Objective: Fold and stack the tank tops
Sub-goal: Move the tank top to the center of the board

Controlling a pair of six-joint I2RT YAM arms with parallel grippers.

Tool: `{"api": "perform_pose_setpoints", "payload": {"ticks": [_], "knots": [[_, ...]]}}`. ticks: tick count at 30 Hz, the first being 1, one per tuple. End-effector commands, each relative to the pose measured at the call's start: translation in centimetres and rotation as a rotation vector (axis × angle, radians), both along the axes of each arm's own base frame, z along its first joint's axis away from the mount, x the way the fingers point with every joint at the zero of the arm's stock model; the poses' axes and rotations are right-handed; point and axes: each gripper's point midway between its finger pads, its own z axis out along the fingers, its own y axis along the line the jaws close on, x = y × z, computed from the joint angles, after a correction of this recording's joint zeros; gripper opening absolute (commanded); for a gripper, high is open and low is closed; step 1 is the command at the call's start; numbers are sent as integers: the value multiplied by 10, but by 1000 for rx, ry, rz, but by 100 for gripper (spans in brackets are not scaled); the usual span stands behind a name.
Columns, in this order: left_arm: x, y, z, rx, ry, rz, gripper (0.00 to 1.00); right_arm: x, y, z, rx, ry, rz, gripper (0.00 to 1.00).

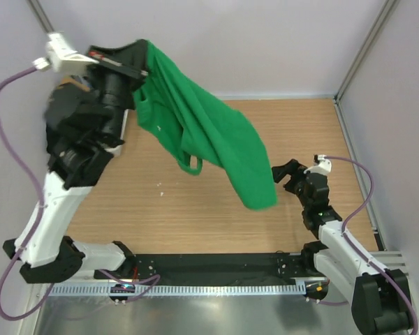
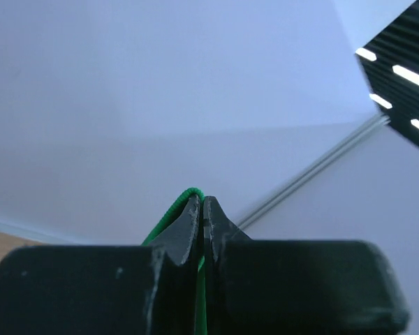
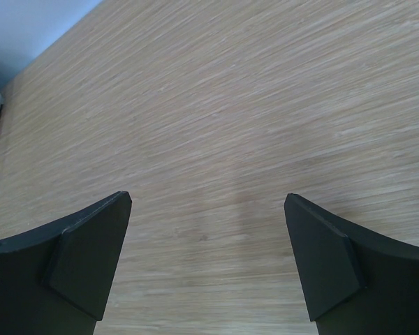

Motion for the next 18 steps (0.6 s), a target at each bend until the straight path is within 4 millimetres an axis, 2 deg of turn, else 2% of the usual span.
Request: {"api": "perform_pose_setpoints", "payload": {"ticks": [1,3,4,5,6,7,8,9,10,11,13,14,15,16,18], "knots": [[67,-35,-117,205,247,125,0,2,-5,12,-17,-48,-20,98],[80,-42,-165,246,316,145,1,1,-7,13,-22,-53,-33,98],[84,-45,-191,267,355,151,4,0,-8,15,-24,-60,-37,98],[90,-47,-249,326,443,170,11,-1,-12,15,-30,-62,-52,97],[92,-49,-276,299,488,169,23,-2,-13,21,-27,-86,-57,97],[93,-46,-304,310,533,178,57,-4,-13,21,-28,-91,-59,97],[91,-42,-352,351,613,196,82,-5,-13,21,-27,-103,-57,97],[91,-35,-372,343,658,211,99,-6,-8,24,-20,-117,-29,97],[88,-29,-392,363,704,225,100,-6,-6,23,-24,-119,-10,97],[82,-22,-406,399,753,229,99,-4,-2,26,-23,-133,14,95],[77,-12,-408,438,770,242,100,-6,18,20,-14,-116,125,90],[73,-8,-408,457,779,245,99,-4,25,25,-10,-128,159,85],[68,-4,-396,451,758,242,99,-4,33,25,-6,-124,201,84],[64,-1,-396,479,757,234,100,-5,44,17,-11,-97,247,80],[56,6,-385,471,737,229,100,-4,61,21,-23,-103,312,77]]}}
